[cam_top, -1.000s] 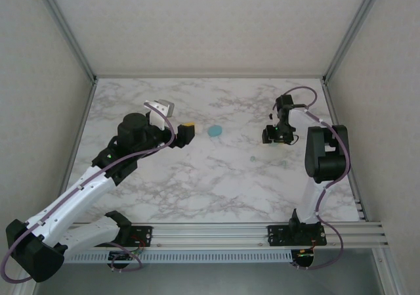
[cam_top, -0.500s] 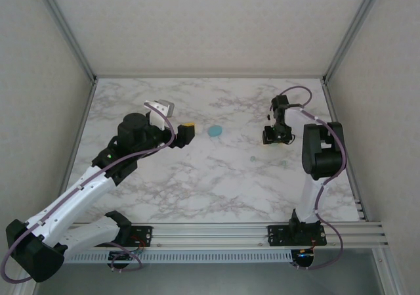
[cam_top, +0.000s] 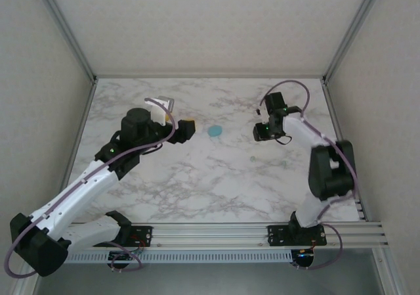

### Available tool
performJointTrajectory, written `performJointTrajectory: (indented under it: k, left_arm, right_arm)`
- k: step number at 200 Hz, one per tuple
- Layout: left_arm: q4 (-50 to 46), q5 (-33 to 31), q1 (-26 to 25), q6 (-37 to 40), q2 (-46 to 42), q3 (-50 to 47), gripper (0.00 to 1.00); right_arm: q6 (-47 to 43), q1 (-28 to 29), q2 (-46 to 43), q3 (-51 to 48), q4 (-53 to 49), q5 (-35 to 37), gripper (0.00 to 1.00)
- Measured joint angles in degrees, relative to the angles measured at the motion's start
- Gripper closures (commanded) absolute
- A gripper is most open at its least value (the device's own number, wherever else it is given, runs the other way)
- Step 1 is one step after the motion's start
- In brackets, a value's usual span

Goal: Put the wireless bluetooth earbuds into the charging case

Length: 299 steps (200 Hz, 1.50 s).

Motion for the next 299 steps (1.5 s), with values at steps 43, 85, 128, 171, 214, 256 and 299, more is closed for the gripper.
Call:
performJointTrajectory:
  k: [43,85,128,171,214,256,299]
  left_arm:
    - [1.11,7.04,0.76,-6.27,3.39,2.73,0.14]
    - [4.81,17.35,0.42,-11.87,8.41,8.0,0.17]
    - [4.7,23.3,-1.49,-12.33,11.26,11.89,0.26]
    - [2.23,27.12,-3.41,-11.61,14.43,14.91,0.29]
    - [-0.5,29.09,-4.87,-10.73,16.87,16.7,0.32]
    - [-3.61,30.51,-5.33,-9.7,19.65,18.99,0.42]
    - [-4.48,31.39,-5.92,-10.1,21.62,20.52,0.72]
  right_arm:
    - [-7.61,10.91,-24.83,-5.66,11.26,-6.88,0.65]
    - [-15.61,17.31,-30.75,-8.68,14.36,-9.09,0.65]
    - [-20.22,20.72,-30.49,-9.35,15.74,-9.01,0.65]
    - [-21.03,21.51,-29.35,-9.35,17.44,-8.94,0.64]
    - [-20.94,21.64,-29.27,-9.35,19.3,-9.07,0.63]
    - [-20.76,22.03,-29.27,-9.35,20.44,-9.11,0.63]
    - [-20.81,22.23,-28.98,-9.38,20.92,-8.66,0.6]
